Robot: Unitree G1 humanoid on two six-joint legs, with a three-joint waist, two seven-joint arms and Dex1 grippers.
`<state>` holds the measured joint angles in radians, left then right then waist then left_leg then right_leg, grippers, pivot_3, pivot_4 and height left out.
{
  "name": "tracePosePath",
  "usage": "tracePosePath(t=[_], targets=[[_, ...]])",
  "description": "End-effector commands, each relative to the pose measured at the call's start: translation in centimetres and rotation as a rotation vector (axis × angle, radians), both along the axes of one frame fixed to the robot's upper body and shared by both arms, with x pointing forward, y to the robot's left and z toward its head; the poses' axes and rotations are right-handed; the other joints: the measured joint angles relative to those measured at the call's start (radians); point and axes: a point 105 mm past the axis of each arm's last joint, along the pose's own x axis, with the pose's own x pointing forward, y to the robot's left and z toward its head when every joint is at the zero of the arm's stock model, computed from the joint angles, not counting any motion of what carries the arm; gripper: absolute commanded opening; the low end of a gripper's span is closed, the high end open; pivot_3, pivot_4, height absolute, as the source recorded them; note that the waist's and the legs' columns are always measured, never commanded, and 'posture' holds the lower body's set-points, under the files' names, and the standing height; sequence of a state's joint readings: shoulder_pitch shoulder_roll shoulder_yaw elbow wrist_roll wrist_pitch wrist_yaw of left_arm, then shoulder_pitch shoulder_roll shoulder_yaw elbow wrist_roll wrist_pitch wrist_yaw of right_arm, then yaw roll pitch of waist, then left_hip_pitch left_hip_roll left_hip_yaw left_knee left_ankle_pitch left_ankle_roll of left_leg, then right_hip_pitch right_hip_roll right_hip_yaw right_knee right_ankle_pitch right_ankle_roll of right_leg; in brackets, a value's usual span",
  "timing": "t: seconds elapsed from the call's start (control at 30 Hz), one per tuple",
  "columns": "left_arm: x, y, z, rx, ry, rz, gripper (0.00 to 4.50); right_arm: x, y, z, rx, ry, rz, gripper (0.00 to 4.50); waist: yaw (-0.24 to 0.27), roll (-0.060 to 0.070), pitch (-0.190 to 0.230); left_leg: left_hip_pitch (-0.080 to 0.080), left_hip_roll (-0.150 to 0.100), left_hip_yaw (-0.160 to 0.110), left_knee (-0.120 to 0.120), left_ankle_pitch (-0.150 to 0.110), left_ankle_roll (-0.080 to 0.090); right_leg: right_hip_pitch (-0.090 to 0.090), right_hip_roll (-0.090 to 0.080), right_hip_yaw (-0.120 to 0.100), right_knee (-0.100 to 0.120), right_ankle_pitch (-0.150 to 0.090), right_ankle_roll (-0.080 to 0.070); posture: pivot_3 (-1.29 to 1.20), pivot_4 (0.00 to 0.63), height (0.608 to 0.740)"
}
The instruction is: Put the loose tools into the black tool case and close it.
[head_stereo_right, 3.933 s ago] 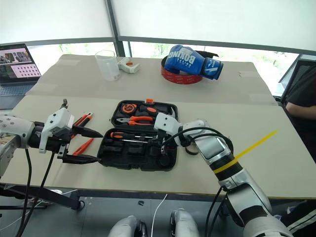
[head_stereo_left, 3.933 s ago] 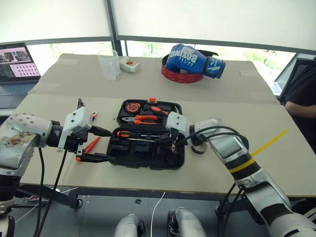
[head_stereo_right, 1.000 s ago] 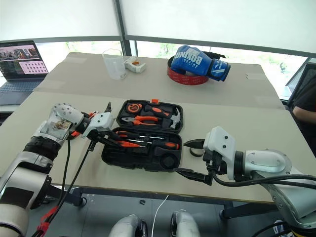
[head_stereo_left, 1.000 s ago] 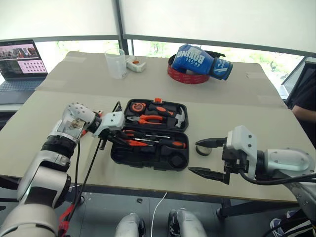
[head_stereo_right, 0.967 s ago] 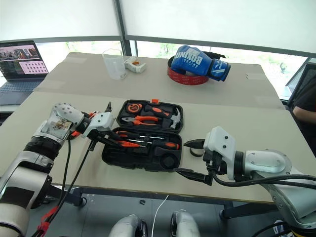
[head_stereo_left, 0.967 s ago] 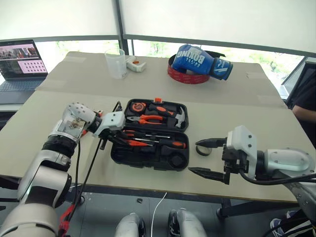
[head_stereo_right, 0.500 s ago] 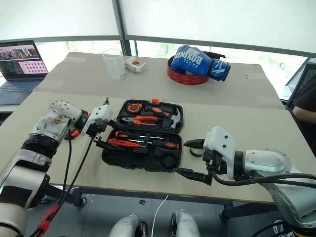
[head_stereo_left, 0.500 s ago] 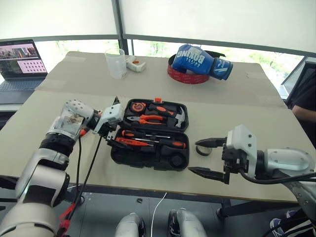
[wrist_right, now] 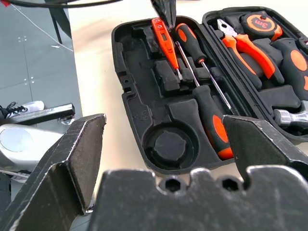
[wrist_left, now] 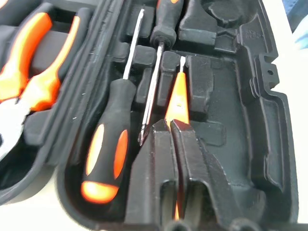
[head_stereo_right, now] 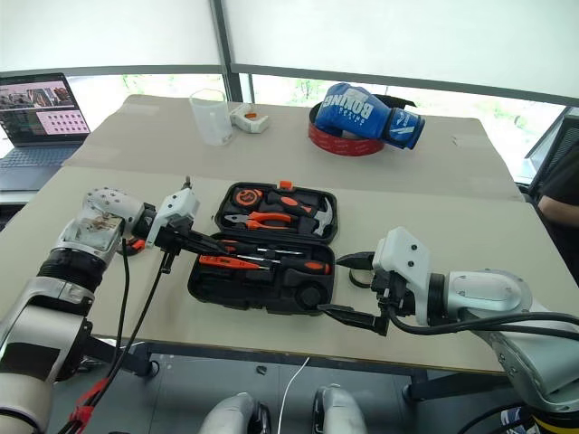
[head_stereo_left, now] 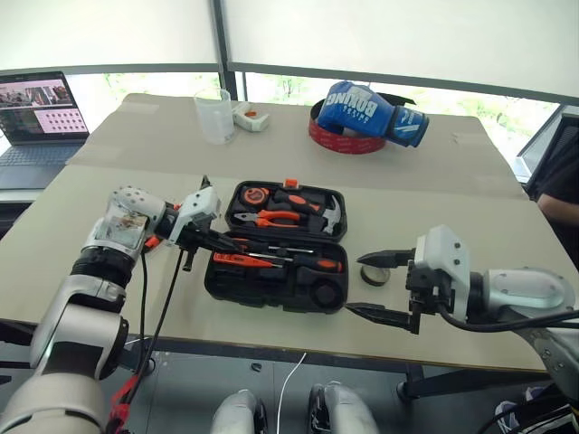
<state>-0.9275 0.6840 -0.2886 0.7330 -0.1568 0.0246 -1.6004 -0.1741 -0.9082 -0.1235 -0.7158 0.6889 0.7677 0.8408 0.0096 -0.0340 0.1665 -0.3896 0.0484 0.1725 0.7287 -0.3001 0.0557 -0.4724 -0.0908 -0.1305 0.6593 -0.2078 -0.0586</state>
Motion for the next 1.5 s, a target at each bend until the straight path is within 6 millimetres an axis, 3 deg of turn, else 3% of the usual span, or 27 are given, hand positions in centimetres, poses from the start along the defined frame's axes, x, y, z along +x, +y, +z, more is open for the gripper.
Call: tracePosePath(t=[0.03, 0.7, 0.93, 1.1, 1.27, 1.5], targets=[[-0.1, 0.0, 0.1, 0.011, -0.032, -0.014, 0.06, -0.1, 0.0, 0.8, 0.014, -0.029, -0.001, 4.5, -0.001, 0.0, 0.0, 0.0, 0.0, 0.0, 0.0, 0.0, 0.0, 0.0, 0.0, 0.0, 0.0, 0.0, 0.0, 0.0, 0.15, 0.714], [0.0, -1.1, -2.2, 0.056, -0.071, -0.052, 0.06, 0.0, -0.1, 0.8, 0.037, -0.02, -0.024, 4.5, -0.002, 0.0, 0.0, 0.001, 0.0, 0.0, 0.001, 0.0, 0.0, 0.001, -0.001, 0.001, 0.001, 0.0, 0.0, 0.0, 0.15, 0.714], [0.7, -1.0, 0.4, -0.058, -0.1, 0.016, 0.06, 0.1, -0.1, 0.7, 0.039, -0.015, -0.027, 4.5, -0.003, 0.0, 0.0, 0.001, 0.0, 0.0, 0.001, 0.0, 0.0, 0.001, -0.001, 0.001, 0.001, 0.0, 0.0, 0.0, 0.15, 0.714], [-0.1, 0.1, 1.6, -0.069, -0.088, 0.024, 0.06, 0.2, -0.2, 0.7, 0.04, -0.011, -0.029, 4.5, -0.003, 0.0, 0.0, 0.001, 0.0, 0.0, 0.001, 0.0, 0.0, 0.001, -0.001, 0.0, 0.001, 0.0, 0.0, 0.0, 0.15, 0.714], [-0.9, 1.2, 0.5, -0.009, -0.08, 0.026, 0.06, 0.2, -0.3, 0.7, 0.041, -0.008, -0.024, 4.5, -0.008, 0.0, 0.0, 0.001, 0.001, 0.0, 0.001, 0.0, 0.0, 0.001, -0.001, 0.001, 0.002, 0.0, 0.0, 0.0, 0.15, 0.714], [-0.7, -0.1, -2.1, 0.032, -0.09, 0.006, 0.06, 0.4, -0.1, 0.9, 0.049, -0.01, -0.021, 4.5, 0.001, 0.0, 0.0, 0.001, -0.001, 0.0, 0.002, -0.001, 0.001, 0.001, -0.001, 0.001, 0.003, 0.0, 0.0, 0.0, 0.15, 0.714]])
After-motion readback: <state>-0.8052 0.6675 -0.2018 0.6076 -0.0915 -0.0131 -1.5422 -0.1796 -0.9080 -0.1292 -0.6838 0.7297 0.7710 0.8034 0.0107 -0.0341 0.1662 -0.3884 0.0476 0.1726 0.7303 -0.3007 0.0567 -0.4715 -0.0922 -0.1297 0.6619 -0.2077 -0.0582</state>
